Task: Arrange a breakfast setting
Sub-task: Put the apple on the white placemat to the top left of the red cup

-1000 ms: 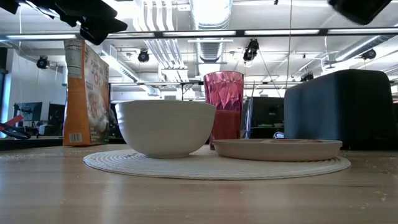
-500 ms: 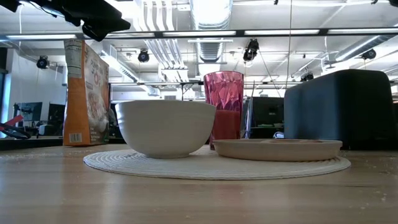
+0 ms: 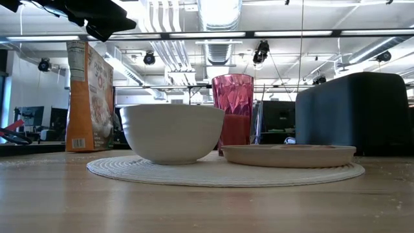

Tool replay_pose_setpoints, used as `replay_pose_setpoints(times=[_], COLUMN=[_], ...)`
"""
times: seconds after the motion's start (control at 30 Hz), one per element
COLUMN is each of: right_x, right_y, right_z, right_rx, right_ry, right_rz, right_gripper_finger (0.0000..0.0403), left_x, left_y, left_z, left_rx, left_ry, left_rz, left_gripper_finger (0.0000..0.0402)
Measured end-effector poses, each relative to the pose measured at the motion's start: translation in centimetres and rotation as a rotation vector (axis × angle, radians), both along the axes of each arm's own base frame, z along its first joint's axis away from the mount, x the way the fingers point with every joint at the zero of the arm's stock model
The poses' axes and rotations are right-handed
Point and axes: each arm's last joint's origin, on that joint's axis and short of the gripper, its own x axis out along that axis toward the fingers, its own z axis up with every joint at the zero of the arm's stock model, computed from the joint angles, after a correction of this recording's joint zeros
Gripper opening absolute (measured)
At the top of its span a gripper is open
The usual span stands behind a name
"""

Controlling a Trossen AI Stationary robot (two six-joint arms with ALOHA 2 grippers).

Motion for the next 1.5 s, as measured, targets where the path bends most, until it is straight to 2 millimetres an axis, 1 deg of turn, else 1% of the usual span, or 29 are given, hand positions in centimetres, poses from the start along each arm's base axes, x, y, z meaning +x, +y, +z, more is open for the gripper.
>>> replay_pose_setpoints(times=[0.17,0.37,0.6,0.87,1.03,1.17,1.3,1.43,1.5], right_x=[0.2,0.5,0.3,-0.8,-0.8,-0.8,-0.7,-0.5,-0.5], right_y=[0.6,0.8,0.5,-0.7,-0.8,-0.7,-0.6,-0.4,-0.4], right_z=[-1.9,-3.6,-4.4,-5.9,-6.6,-7.4,-8.1,-8.0,-7.8], right_rx=[-0.050,-0.107,-0.128,-0.209,-0.222,-0.238,-0.238,-0.215,-0.207], right_ry=[0.024,0.015,0.017,0.060,0.054,0.062,0.075,0.047,0.038], right_rz=[0.051,0.118,0.171,0.192,0.232,0.260,0.276,0.286,0.286], right_gripper_finger=[0.0169,0.0169,0.0169,0.0169,0.0166,0.0147,0.0113,0.0081,0.0073], left_x=[0.0,0.0,0.1,0.1,0.2,0.3,0.4,0.5,0.5], left_y=[0.0,0.0,0.0,0.0,-0.1,-0.1,-0.1,-0.1,-0.1], left_z=[0.0,0.1,0.5,1.1,1.2,1.1,1.0,1.0,1.0], left_rx=[-0.001,-0.004,-0.007,0.001,0.001,0.004,0.006,0.006,0.006], left_ry=[-0.002,-0.015,-0.027,-0.038,-0.040,-0.033,-0.027,-0.026,-0.026], left_rz=[0.000,0.000,0.000,-0.004,-0.005,-0.005,-0.006,-0.006,-0.006], left_gripper_finger=[0.0176,0.0176,0.0176,0.0176,0.0176,0.0176,0.0176,0.0176,0.0176])
